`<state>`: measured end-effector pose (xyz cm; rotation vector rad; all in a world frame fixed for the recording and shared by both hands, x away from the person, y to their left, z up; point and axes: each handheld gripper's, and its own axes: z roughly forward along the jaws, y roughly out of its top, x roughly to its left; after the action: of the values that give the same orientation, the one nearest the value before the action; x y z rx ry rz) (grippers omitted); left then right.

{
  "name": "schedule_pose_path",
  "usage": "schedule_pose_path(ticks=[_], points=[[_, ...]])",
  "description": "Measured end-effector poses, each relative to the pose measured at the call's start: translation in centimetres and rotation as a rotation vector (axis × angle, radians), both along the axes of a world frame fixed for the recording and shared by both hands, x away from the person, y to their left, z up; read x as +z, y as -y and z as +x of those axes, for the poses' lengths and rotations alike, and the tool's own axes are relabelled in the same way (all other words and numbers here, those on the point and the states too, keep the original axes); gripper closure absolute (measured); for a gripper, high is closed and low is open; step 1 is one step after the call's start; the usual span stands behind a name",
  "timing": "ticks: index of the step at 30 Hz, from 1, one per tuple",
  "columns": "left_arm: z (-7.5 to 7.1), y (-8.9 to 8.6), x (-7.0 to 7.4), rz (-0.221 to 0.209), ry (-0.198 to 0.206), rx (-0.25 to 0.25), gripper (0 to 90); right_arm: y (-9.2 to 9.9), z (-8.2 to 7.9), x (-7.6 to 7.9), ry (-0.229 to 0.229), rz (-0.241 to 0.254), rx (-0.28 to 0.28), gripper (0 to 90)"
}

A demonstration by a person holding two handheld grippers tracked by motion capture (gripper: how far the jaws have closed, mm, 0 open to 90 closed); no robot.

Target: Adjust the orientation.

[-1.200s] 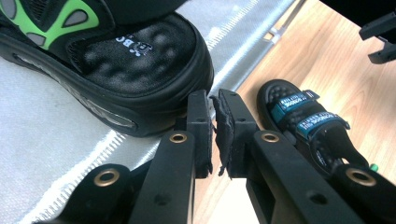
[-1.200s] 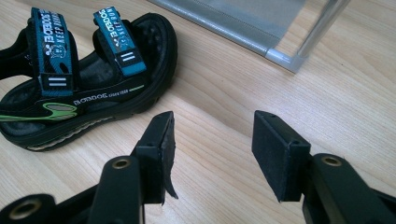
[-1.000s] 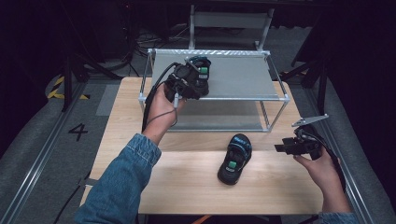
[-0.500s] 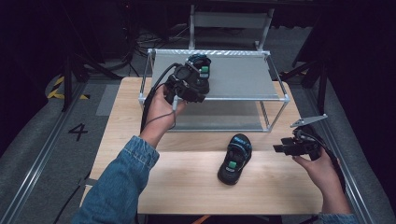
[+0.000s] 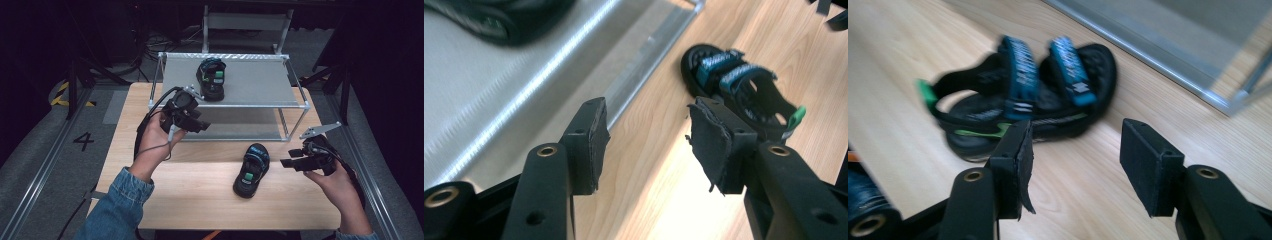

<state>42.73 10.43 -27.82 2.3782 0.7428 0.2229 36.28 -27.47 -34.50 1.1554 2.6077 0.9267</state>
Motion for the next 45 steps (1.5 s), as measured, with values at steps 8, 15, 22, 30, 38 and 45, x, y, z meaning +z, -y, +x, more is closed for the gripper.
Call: schedule_pose_path(ticks=[8,15,22,30,38,45], points=[[-1.1,-1.0,-2.0,0.040,-0.033,0.009,48.3,-3.8,-1.0,0.5,-0.018,0.004,0.112,48.7],[-0.8,-1.7,-3.3,0.078,-0.083,0.030,46.8,-6.5,-1.1,-0.3,-0.053,-0.019,0.177,50.0],[-0.3,-2.3,-4.5,0.116,-0.123,0.053,46.2,-8.6,-0.7,-1.7,-0.089,-0.048,0.222,53.6],[-0.1,-3.0,-5.2,0.119,-0.159,0.072,44.9,-10.4,-0.6,-2.8,-0.116,-0.116,0.265,75.1],[0.1,-3.3,-5.2,0.118,-0.157,0.067,45.7,-10.3,-1.5,-2.0,-0.084,-0.144,0.275,86.4],[0.4,-3.4,-5.5,0.128,-0.176,0.065,45.7,-8.7,-2.3,-1.2,-0.089,-0.169,0.239,86.3]])
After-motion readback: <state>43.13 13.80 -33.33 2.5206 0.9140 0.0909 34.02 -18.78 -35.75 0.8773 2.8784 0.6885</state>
